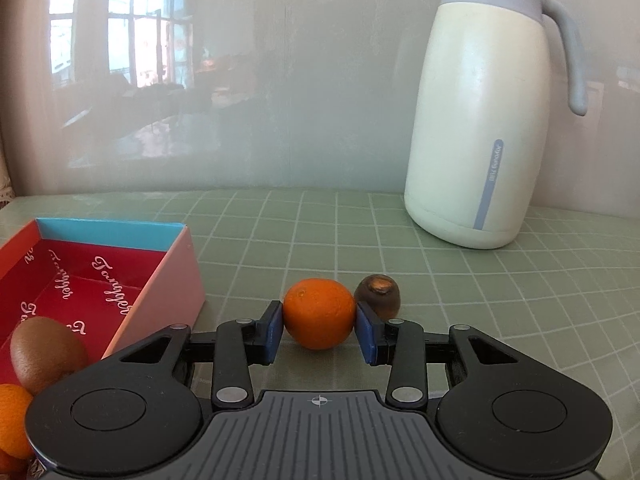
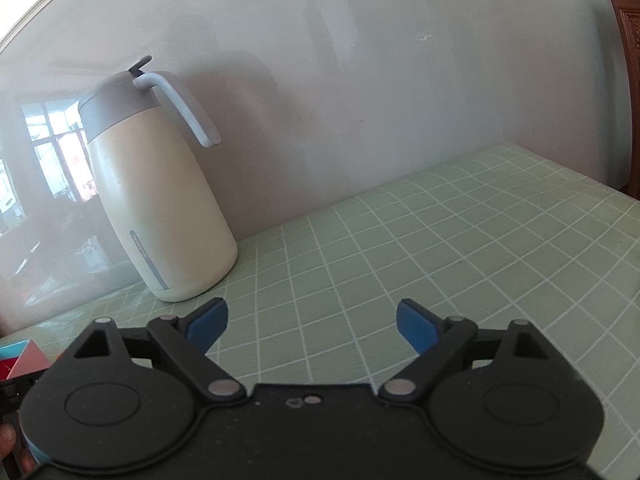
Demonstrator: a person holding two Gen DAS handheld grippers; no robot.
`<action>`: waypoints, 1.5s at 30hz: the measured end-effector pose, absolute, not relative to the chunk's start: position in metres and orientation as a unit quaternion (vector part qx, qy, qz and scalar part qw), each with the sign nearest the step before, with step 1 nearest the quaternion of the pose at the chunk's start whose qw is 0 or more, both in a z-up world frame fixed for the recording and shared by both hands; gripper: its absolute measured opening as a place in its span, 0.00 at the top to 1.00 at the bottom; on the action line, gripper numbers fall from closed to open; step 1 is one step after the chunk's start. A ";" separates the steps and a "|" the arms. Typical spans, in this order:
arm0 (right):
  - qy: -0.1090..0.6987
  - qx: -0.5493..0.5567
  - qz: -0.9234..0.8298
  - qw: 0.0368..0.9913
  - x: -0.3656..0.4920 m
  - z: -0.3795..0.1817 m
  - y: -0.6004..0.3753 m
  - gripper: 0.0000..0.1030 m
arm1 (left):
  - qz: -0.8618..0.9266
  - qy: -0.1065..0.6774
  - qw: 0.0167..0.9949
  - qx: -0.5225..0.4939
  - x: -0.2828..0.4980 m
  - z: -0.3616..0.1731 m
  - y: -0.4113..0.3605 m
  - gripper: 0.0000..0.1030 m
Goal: Organize fruits
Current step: 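Carry the mandarin into the red box and open the left gripper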
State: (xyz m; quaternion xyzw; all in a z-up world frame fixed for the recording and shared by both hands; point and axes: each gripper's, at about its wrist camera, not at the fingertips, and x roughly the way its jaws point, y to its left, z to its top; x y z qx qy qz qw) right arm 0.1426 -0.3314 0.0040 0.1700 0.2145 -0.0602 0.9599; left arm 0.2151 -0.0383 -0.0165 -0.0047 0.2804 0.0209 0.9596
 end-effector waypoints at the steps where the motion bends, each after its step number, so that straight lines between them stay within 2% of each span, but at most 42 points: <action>1: 0.215 0.169 -0.060 0.960 0.142 0.004 -0.331 0.11 | 0.022 0.279 0.960 -0.004 0.214 -0.016 -0.038 0.62; 24: 0.226 0.155 -0.053 0.960 0.139 0.007 -0.306 0.11 | 0.007 0.229 0.973 0.008 0.136 0.029 -0.020 0.62; 37: 0.239 0.144 -0.014 0.960 0.144 0.005 -0.255 0.11 | 0.071 0.204 0.976 0.003 0.090 0.043 0.046 0.62; 45: 0.247 0.130 0.011 0.960 0.152 0.002 -0.221 0.11 | 0.137 0.213 0.967 -0.021 0.092 0.034 0.108 0.62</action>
